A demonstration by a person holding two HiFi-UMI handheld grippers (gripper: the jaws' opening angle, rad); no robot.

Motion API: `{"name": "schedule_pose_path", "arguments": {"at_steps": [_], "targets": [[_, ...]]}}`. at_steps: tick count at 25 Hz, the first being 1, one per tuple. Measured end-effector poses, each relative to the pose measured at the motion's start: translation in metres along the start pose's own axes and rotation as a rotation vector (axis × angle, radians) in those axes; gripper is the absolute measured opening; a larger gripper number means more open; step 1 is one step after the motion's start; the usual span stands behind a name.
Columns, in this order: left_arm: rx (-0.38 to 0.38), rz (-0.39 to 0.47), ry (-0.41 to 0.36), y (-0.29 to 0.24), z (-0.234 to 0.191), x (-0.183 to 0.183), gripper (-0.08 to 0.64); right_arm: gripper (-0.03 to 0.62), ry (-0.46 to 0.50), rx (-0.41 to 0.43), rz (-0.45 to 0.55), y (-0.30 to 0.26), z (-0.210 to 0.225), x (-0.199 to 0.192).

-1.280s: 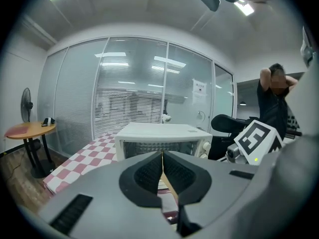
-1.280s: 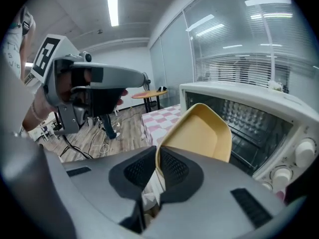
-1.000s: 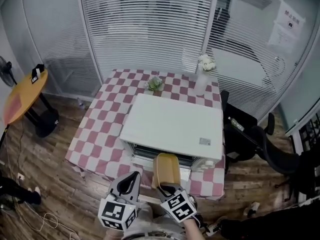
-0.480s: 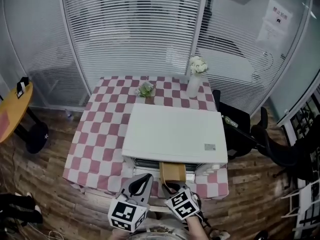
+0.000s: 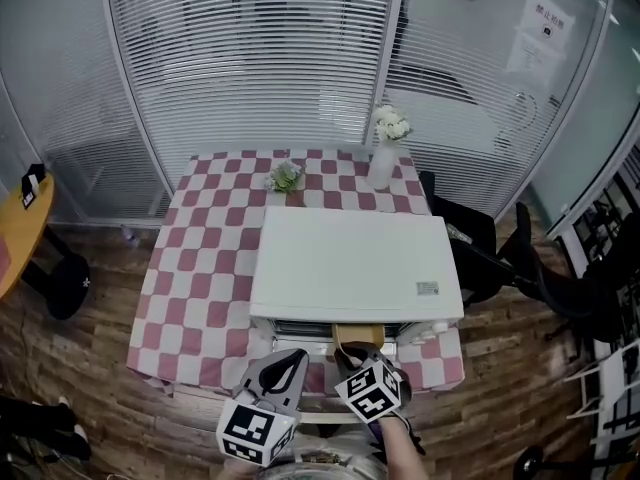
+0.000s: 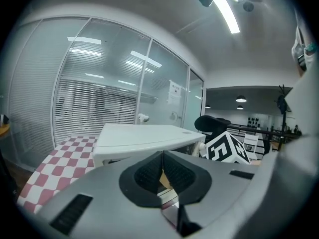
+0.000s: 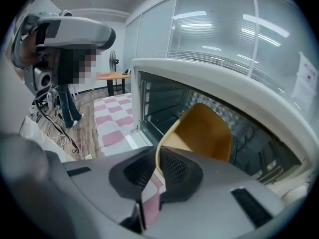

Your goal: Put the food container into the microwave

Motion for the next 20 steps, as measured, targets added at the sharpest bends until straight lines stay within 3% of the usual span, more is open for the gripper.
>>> {"name": "schedule_pose_path", "arguments": {"at_steps": [11, 20], "targets": [[0.033, -0.016, 0.031, -0.014, 0.001, 0.001, 0.014, 0.018, 0.057, -0.027, -0.032, -0.012, 0.029, 0.003], [0.092, -0.045, 0.077, -0.033, 0.006, -0.002, 0.014, 0.018, 0.090, -0.041, -0.001, -0.020, 0.051, 0.005]]}}
Point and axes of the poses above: the fingertips, and each gripper's own axes: y backward along the fingers, z to its right, x out of its top, the point moved 4 cm from there along y, backward along the fingers, and after that the axes turned 15 degrees about x, right-handed, at the moved point
